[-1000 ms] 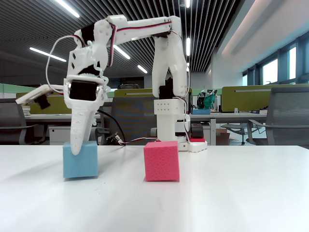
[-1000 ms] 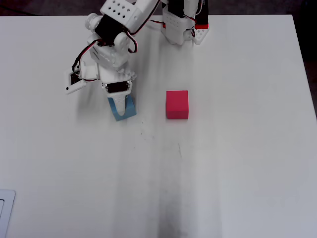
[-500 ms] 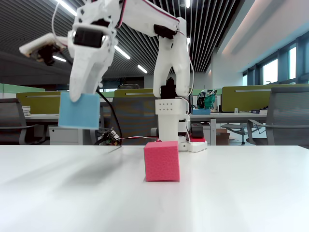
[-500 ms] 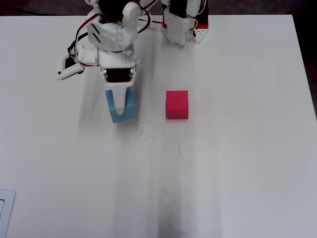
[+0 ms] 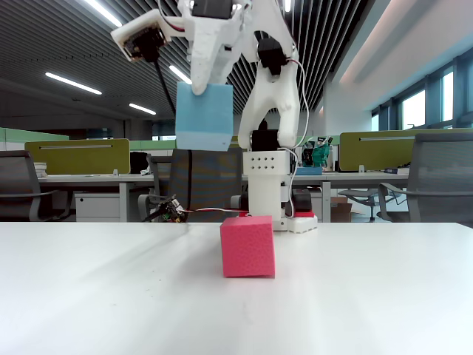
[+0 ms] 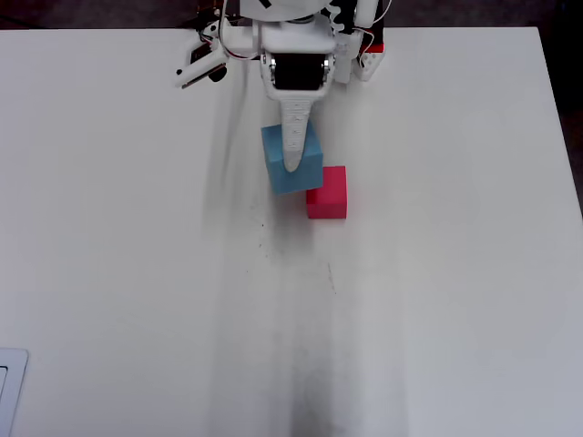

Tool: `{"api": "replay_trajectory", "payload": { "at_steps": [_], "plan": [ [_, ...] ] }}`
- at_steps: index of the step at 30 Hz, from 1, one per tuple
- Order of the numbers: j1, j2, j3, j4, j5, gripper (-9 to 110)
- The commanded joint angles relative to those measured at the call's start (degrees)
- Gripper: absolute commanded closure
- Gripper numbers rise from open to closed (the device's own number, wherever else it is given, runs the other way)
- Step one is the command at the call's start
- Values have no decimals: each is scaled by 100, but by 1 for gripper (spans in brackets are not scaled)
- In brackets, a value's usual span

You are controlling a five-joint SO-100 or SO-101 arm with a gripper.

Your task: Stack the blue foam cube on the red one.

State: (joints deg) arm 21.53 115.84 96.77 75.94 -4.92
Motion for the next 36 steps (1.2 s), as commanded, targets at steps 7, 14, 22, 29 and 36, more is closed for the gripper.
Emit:
{"api": "replay_trajectory", "payload": {
  "at_steps": [7,14,22,29,36],
  "plan": [
    [-378,554,1151,-123,527,81],
    [-580,264,1512,-492,888,82],
    [-756,26,1969,-1160,1020,82],
    [-800,-185,2039,-1143,1046,82],
    [-844,-334,2065,-1143,1046,82]
  ]
}}
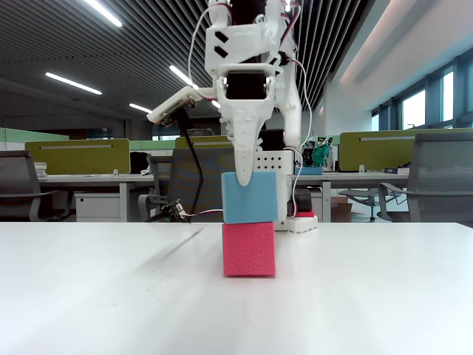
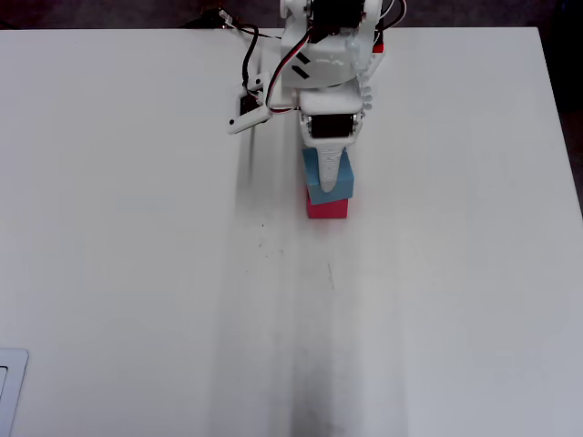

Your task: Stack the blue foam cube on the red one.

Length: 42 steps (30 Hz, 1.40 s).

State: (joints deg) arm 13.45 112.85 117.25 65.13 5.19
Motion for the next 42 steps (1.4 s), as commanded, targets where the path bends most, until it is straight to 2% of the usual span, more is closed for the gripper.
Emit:
{"api": "replay_trajectory", "payload": {
  "at_steps": [1,23,32,42],
  "plan": [
    [-35,-62,18,-62,35,82],
    [-70,439,-721,668,35,67],
    [-167,1793,-958,1063,35,73],
    [-650,3357,492,562,97,80]
  ]
}}
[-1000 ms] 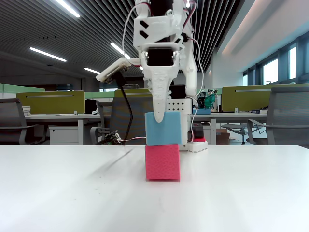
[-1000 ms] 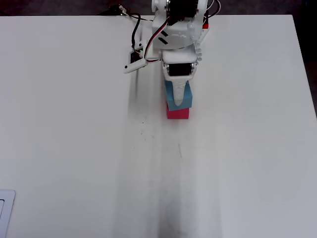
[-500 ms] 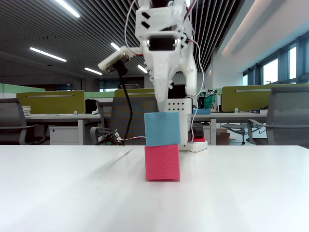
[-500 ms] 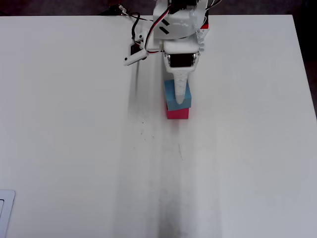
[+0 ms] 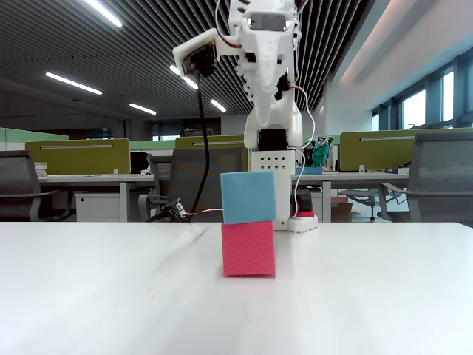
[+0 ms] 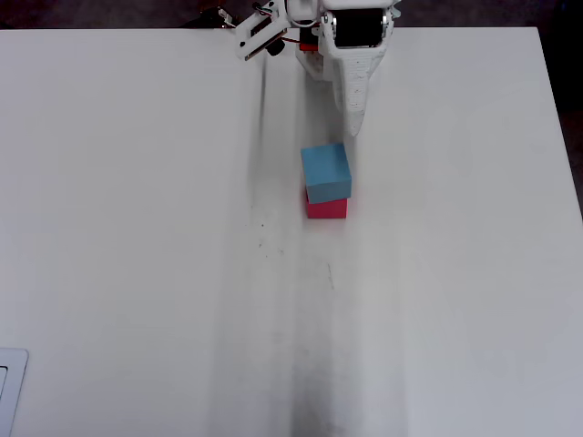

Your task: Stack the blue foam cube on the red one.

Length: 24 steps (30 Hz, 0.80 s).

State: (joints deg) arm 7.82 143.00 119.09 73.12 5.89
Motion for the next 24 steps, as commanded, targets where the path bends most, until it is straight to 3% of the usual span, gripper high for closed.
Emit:
{"api": "replay_trajectory", "payload": {
  "at_steps": [1,7,24],
  "plan": [
    [-114,457,527,-387,26,81],
    [-272,1107,1960,-1318,79,84],
    [-949,2575,3656,-1617,220,85]
  ]
}}
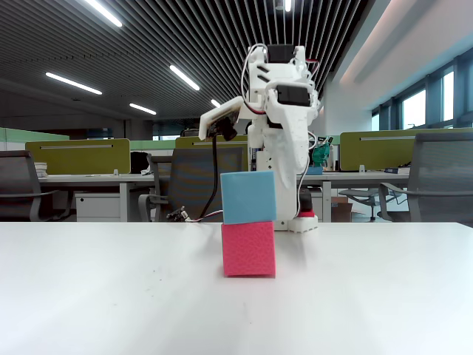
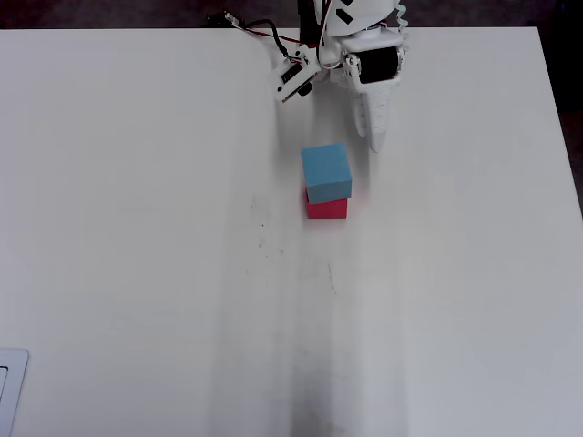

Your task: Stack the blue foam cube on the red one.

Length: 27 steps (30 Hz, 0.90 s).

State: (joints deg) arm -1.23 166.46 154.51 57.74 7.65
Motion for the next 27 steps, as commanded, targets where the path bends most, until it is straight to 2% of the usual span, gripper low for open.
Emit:
{"api": "replay_trajectory", "payload": {
  "at_steps": [1,13,27],
  "plan": [
    [-35,369,255,-114,44,85],
    [-97,1591,879,229,44,87],
    [-88,1591,870,290,44,84]
  ]
}}
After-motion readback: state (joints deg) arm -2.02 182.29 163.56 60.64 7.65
